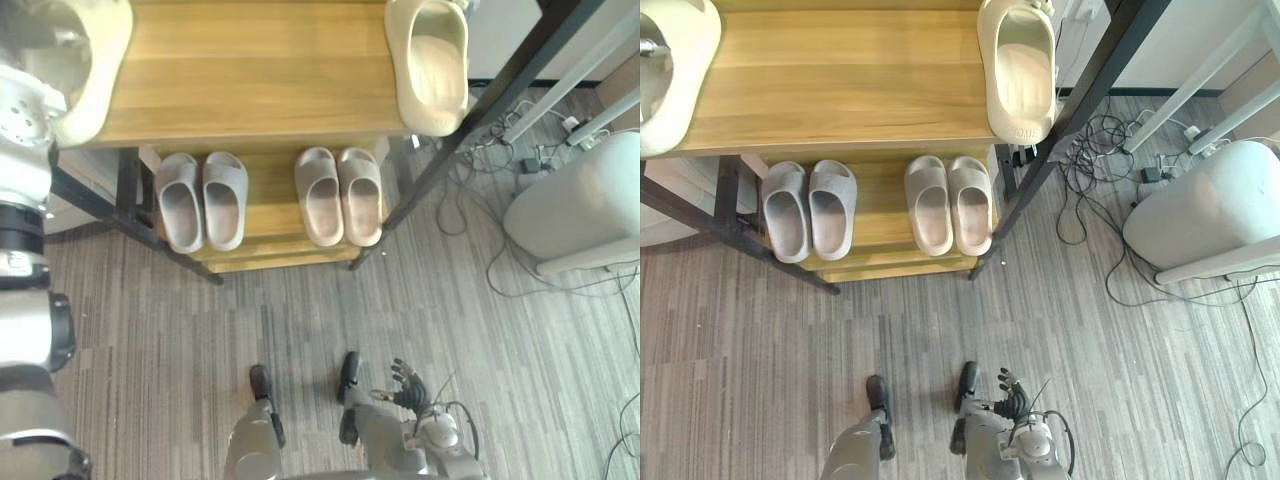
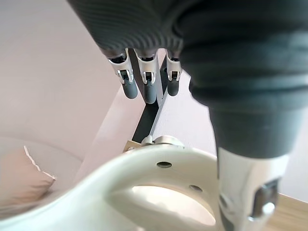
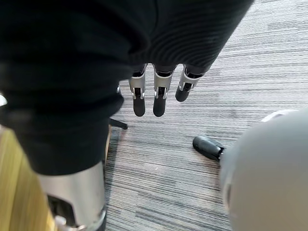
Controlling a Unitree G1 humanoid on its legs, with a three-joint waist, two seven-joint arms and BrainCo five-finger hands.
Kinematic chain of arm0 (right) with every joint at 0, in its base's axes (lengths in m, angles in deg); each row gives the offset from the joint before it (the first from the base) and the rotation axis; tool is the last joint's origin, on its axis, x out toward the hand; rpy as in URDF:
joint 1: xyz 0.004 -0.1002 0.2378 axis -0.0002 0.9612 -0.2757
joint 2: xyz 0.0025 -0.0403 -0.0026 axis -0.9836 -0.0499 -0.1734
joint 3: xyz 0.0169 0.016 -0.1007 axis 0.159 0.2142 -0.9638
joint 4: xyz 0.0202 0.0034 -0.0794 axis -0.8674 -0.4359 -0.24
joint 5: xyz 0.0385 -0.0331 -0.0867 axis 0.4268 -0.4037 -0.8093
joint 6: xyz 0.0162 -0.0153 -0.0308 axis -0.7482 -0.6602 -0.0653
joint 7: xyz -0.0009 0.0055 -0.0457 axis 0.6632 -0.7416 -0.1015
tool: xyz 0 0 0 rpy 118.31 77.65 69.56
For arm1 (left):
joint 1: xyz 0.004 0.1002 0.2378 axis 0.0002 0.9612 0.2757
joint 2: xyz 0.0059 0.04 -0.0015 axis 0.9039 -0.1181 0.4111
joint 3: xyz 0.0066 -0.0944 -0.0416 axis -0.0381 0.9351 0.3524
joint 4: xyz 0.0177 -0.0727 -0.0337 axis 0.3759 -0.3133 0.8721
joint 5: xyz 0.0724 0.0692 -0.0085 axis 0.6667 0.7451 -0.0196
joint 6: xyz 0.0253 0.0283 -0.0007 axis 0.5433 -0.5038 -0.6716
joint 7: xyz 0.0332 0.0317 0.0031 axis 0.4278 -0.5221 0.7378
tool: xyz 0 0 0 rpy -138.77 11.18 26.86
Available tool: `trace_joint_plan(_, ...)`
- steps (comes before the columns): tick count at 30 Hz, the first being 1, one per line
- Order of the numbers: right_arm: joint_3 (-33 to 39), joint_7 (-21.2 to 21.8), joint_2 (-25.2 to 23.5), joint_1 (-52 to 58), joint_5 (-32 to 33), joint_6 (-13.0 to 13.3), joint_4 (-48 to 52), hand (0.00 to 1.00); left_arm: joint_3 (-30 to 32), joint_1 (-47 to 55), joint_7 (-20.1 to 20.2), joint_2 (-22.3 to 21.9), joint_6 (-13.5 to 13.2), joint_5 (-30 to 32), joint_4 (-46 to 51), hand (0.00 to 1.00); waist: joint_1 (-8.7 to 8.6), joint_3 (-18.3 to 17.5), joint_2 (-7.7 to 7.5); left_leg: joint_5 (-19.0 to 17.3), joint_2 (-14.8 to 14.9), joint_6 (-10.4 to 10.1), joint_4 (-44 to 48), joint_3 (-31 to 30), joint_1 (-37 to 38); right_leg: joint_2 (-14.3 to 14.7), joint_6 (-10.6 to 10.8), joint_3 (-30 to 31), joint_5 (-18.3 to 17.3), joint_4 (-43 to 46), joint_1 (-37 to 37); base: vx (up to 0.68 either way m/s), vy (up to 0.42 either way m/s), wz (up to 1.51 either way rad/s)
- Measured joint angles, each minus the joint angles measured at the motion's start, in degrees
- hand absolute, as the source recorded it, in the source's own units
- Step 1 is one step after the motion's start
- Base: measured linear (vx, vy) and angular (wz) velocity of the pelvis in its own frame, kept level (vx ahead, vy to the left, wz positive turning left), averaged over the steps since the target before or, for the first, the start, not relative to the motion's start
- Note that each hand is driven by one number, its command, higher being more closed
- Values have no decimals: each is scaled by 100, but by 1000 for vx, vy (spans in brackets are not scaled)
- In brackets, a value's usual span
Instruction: Organize the slippers on the shoe rack
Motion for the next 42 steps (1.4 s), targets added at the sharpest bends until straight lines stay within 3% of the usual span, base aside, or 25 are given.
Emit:
trace_joint_plan(3, 2, 0, 2, -6, 22, 1, 2, 0, -44, -99, 0, 5, 0, 0, -35, 0, -1, 30, -39, -1, 5, -1, 6, 11, 0, 1, -1, 15, 1, 0, -5, 0, 0, 0)
trace_joint_plan(4, 2, 0, -1, -15, 22, 1, 7, 0, -81, -179, 2, 17, 1, -1, -63, 100, 2, 59, -63, -1, 6, -1, 13, 14, 0, 2, -1, 20, 3, 0, -6, -38, 3, -2)
trace_joint_plan(14, 14, -12, -5, -80, 29, 40, 222, 0, -224, -522, 50, 229, 1, -4, -380, 100, -79, 143, -188, -1, 3, 2, 57, 175, -95, -5, -15, 178, 112, 0, -185, -33, 7, -8)
trace_joint_plan(28, 24, -21, -4, -113, 24, 49, 430, 0, -223, -707, 83, 183, -50, -253, -451, 100, -165, 147, -194, -2, 0, 3, 53, 187, -94, -7, -13, 190, 113, 1, -192, 0, 0, 0)
trace_joint_plan(35, 25, -31, -6, -115, 20, 46, 435, 0, -208, -717, 7, -186, -44, -457, -148, 100, -152, 146, -194, 0, -10, 5, 52, 163, -82, -15, -13, 164, 113, 1, -163, 0, 0, 0)
trace_joint_plan(42, 18, -37, -9, -128, 16, 29, 424, 0, -211, -414, -55, -1104, -59, -582, 745, 100, -202, 146, -190, -5, -37, 12, 17, 164, 87, -36, -9, 177, 110, 0, -10, -10, 7, -1)
